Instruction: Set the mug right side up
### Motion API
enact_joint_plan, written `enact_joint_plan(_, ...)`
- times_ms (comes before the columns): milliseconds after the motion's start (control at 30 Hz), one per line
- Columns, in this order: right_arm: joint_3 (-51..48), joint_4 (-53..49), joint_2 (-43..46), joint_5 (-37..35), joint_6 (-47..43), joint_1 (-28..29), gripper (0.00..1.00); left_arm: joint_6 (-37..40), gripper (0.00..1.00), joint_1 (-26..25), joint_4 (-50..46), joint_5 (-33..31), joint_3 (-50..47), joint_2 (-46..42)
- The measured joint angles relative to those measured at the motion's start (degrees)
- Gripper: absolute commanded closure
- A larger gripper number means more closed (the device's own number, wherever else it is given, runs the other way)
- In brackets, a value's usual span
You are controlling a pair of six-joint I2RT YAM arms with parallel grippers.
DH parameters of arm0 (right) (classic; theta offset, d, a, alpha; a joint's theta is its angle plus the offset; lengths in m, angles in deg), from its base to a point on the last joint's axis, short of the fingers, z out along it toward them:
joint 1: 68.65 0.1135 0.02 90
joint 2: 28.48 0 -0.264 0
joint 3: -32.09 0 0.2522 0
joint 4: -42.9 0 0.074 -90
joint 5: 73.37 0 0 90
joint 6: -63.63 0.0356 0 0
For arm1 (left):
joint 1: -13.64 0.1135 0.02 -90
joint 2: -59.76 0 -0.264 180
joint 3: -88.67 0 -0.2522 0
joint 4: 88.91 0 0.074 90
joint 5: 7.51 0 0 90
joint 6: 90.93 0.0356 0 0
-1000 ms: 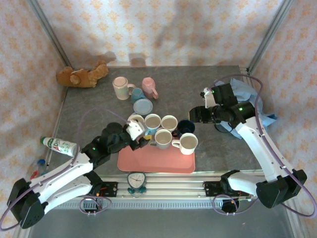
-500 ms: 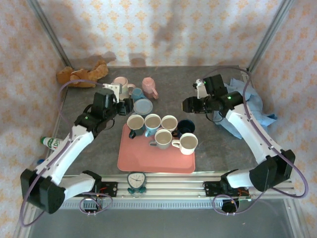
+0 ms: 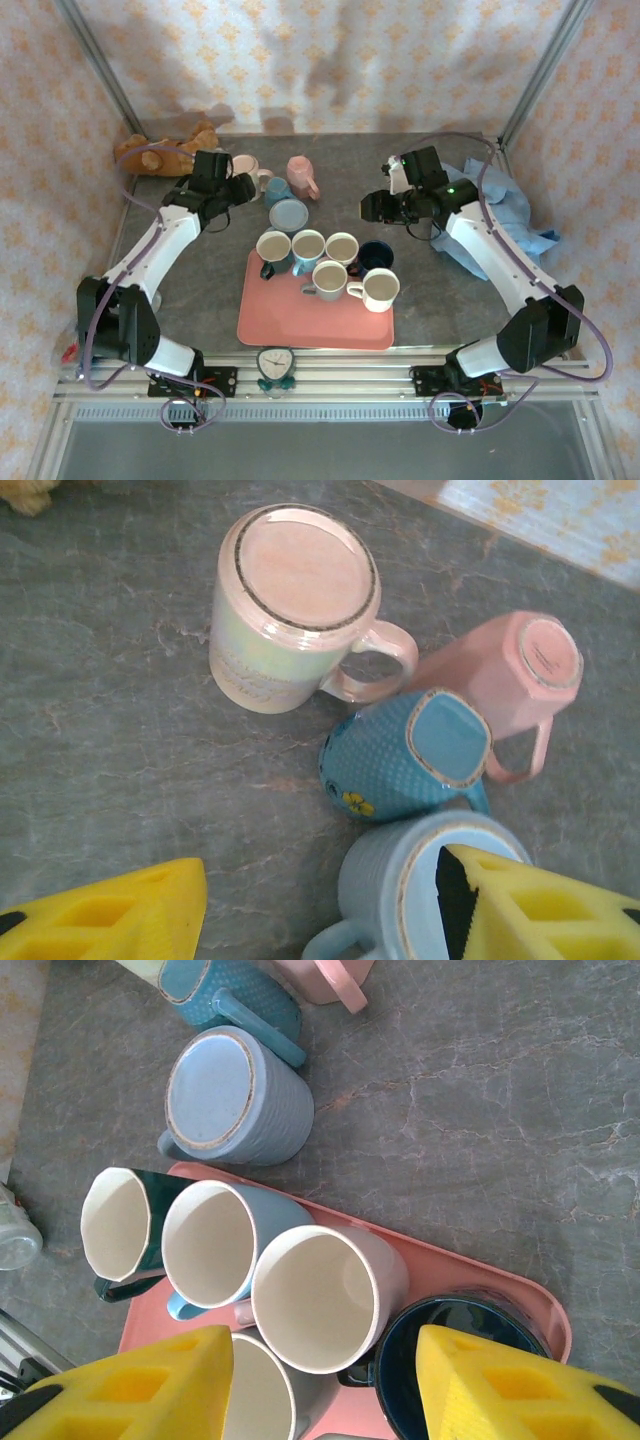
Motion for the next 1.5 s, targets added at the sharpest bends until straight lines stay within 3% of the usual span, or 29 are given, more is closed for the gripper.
enact_joint_plan(167, 0.5, 0.3, -1.1, 0.0, 1.0, 0.0, 0.48, -5.8, 0.46, -0.2, 2.5, 1.2, 1.2, 5.6)
enact_joint_plan(200, 0.6, 0.3, -1.2, 0.0, 1.1, 0.0, 0.48, -6.8, 0.5, -0.2, 3.0, 1.4, 1.5, 6.6)
enact_joint_plan(267, 0.7, 0.6, -1.3, 0.0, 1.6, 0.0, 0.48, -9.0, 0.7, -0.1, 4.6, 2.1, 2.2, 8.7)
enact_joint_plan(333, 0.7, 0.7, -1.3, 0.0, 1.9, 0.0, 0.48, -10.4, 0.81, -0.1, 6.4, 3.0, 3.1, 10.8)
enact_joint_plan(667, 1.6, 1.1, -2.1, 0.0, 3.0, 0.0, 0.48, -15.0, 1.0, -0.2, 11.6, 2.9, 7.9, 19.1)
enact_joint_plan(1167, 2.6, 1.2, -4.1, -0.3, 3.4, 0.0, 0.48, -17.2, 1.0, 1.4, 14.1, -2.3, 10.6, 25.3)
enact_joint_plan(1500, 4.8, 0.7, -6.3, -0.7, 3.4, 0.0, 0.48, -16.9, 1.0, 6.7, 13.6, -4.7, 13.5, 26.9)
